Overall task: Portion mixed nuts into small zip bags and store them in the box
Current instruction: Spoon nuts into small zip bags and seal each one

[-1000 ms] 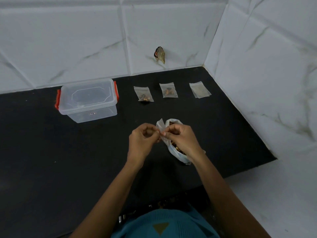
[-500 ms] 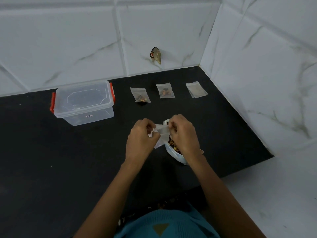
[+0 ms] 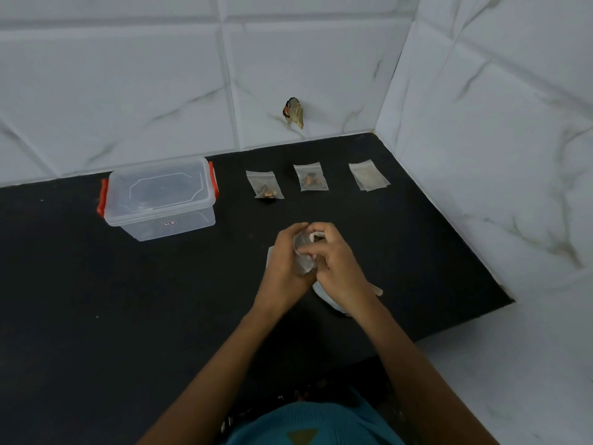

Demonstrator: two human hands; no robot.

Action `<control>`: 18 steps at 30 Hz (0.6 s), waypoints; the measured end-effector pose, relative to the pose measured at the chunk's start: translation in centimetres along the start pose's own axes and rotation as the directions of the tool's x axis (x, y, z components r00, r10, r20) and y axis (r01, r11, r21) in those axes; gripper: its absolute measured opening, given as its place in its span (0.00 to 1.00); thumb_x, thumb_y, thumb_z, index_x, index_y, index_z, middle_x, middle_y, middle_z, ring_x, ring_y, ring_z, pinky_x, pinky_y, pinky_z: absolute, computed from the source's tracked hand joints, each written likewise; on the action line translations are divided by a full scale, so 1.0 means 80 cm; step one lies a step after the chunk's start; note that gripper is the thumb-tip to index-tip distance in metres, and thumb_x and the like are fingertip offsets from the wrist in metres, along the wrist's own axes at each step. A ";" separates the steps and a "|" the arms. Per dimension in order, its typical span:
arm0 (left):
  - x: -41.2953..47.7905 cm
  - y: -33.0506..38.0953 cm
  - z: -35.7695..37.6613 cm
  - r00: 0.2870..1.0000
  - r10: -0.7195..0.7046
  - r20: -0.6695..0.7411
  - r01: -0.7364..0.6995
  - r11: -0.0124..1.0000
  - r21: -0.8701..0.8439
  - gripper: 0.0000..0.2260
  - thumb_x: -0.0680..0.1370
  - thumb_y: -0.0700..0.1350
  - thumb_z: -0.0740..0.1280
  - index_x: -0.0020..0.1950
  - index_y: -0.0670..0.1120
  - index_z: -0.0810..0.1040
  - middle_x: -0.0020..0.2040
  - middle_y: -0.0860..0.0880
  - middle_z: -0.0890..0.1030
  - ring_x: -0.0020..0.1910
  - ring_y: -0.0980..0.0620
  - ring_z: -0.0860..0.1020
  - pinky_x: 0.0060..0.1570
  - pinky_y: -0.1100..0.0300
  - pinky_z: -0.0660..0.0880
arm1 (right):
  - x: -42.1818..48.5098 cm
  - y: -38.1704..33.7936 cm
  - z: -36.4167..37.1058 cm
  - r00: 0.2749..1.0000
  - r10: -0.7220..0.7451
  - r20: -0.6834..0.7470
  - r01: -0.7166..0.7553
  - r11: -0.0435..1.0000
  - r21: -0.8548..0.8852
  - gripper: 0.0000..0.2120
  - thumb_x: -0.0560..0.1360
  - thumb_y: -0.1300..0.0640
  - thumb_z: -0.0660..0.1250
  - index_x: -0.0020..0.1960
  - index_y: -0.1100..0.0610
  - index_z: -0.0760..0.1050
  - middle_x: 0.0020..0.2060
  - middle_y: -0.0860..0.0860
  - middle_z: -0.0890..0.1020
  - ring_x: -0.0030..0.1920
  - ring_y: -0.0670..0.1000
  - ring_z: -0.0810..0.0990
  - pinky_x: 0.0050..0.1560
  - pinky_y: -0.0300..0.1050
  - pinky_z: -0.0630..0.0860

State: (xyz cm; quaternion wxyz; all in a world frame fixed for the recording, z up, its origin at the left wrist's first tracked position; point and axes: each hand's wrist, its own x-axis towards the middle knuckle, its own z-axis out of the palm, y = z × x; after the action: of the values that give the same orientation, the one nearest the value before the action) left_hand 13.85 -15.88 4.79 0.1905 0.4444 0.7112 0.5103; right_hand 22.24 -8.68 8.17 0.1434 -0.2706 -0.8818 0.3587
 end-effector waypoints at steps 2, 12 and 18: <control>0.000 0.004 0.001 0.997 -0.066 0.027 0.068 0.993 -0.095 0.31 0.70 0.37 0.73 0.69 0.46 0.62 0.58 0.59 0.69 0.57 0.63 0.71 0.55 0.78 0.66 | -0.001 0.002 0.002 1.000 -0.004 0.025 0.005 0.999 -0.044 0.14 0.74 0.69 0.63 0.57 0.59 0.78 0.65 0.49 0.66 0.64 0.45 0.68 0.62 0.35 0.67; -0.002 -0.014 0.004 0.996 -0.086 -0.026 0.080 0.980 -0.183 0.24 0.68 0.38 0.74 0.61 0.48 0.70 0.54 0.58 0.74 0.54 0.66 0.74 0.52 0.73 0.71 | -0.007 0.011 -0.003 1.000 -0.011 0.027 0.014 0.995 -0.103 0.12 0.75 0.67 0.61 0.53 0.57 0.80 0.62 0.47 0.69 0.60 0.43 0.70 0.62 0.39 0.70; -0.002 -0.033 0.001 0.989 -0.151 -0.011 0.145 0.967 -0.211 0.33 0.68 0.39 0.75 0.67 0.54 0.64 0.56 0.61 0.71 0.56 0.69 0.71 0.53 0.76 0.69 | -0.010 0.044 -0.019 0.962 0.208 -0.176 -0.159 0.952 0.260 0.10 0.75 0.68 0.62 0.48 0.56 0.79 0.45 0.46 0.78 0.46 0.38 0.76 0.47 0.27 0.72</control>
State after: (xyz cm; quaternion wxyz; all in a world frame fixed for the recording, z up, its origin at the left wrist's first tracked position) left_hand 12.85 -16.22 2.37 0.2643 0.3608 0.6870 0.5727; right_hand 24.89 -6.20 6.65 0.2298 -0.3670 -0.7829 0.4467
